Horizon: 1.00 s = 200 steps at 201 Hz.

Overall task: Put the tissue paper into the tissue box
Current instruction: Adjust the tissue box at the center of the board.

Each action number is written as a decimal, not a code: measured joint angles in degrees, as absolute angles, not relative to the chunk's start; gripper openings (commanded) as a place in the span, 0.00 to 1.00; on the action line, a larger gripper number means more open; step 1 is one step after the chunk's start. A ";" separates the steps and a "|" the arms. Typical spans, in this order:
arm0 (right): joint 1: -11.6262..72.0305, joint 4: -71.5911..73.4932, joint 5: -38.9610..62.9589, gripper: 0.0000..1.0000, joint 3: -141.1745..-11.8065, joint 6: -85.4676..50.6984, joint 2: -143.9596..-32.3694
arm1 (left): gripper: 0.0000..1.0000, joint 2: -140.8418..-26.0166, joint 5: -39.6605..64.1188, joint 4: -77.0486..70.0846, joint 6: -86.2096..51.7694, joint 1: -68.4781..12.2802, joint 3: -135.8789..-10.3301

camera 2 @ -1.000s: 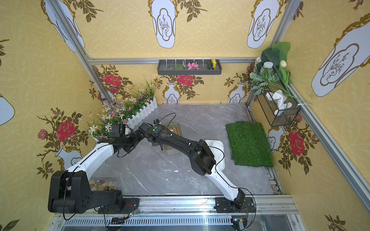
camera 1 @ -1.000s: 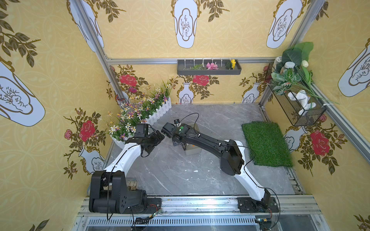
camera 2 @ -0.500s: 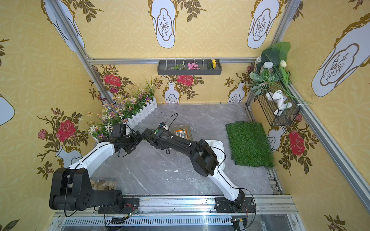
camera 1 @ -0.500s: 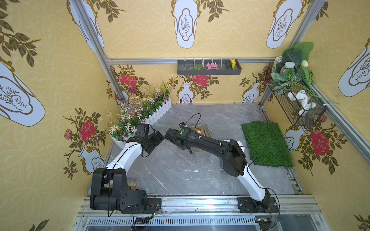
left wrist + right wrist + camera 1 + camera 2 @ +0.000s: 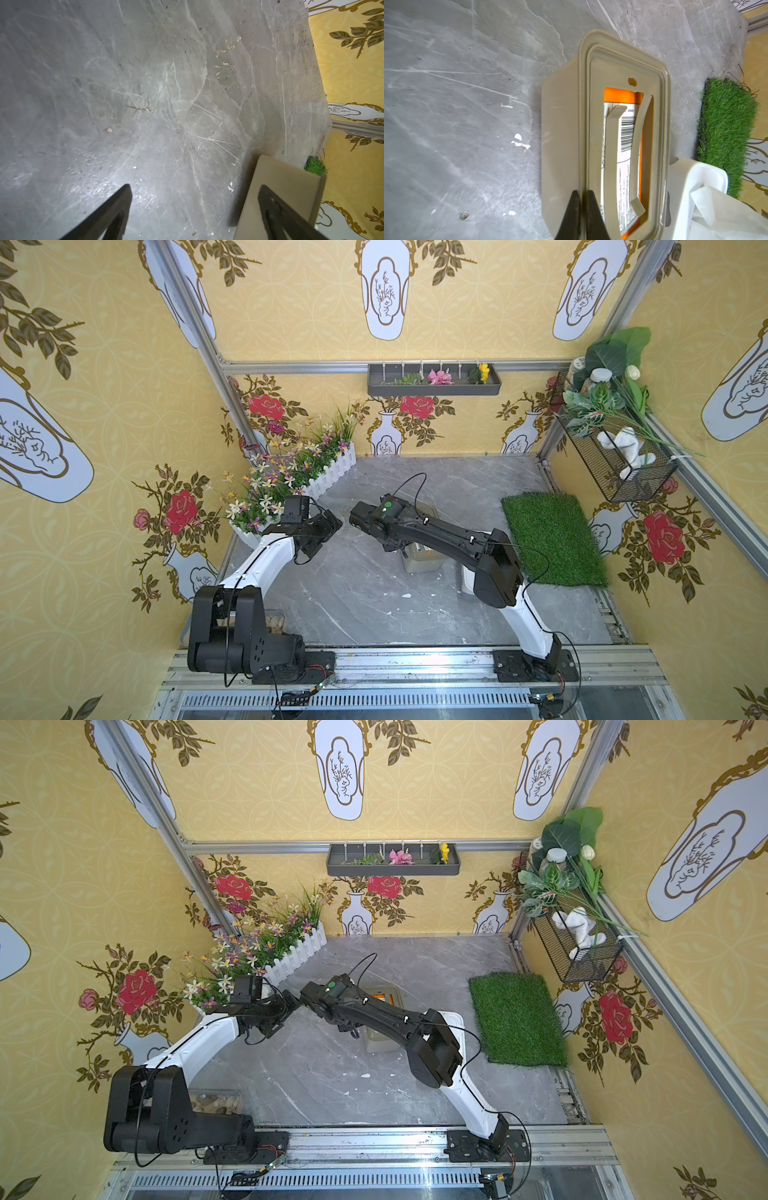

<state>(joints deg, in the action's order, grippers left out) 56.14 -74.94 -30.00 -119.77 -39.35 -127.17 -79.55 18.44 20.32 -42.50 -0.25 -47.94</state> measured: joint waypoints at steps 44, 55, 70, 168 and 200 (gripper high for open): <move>56.23 -68.86 -23.35 0.00 -117.05 -38.72 -121.73 | 0.97 -79.53 18.26 20.32 -42.98 -0.25 -48.21; 55.99 -65.45 -20.60 0.00 -114.34 -38.65 -119.35 | 0.97 -79.20 17.74 20.38 -42.98 -0.25 -48.23; 55.46 -60.34 -16.88 0.00 -110.24 -38.52 -116.49 | 0.97 -78.74 17.32 20.75 -42.94 -0.25 -48.42; 46.33 -16.73 5.65 0.00 -82.21 -47.92 -105.25 | 0.98 -75.53 13.10 24.91 -41.60 -0.01 -50.63; 45.69 -6.59 11.99 0.00 -79.26 -50.11 -105.14 | 0.98 -75.57 12.82 25.89 -41.28 0.05 -51.37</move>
<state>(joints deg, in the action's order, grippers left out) 45.69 -6.59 11.99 -79.26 -50.11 -105.14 -75.57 12.82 25.89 -41.28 0.05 -51.37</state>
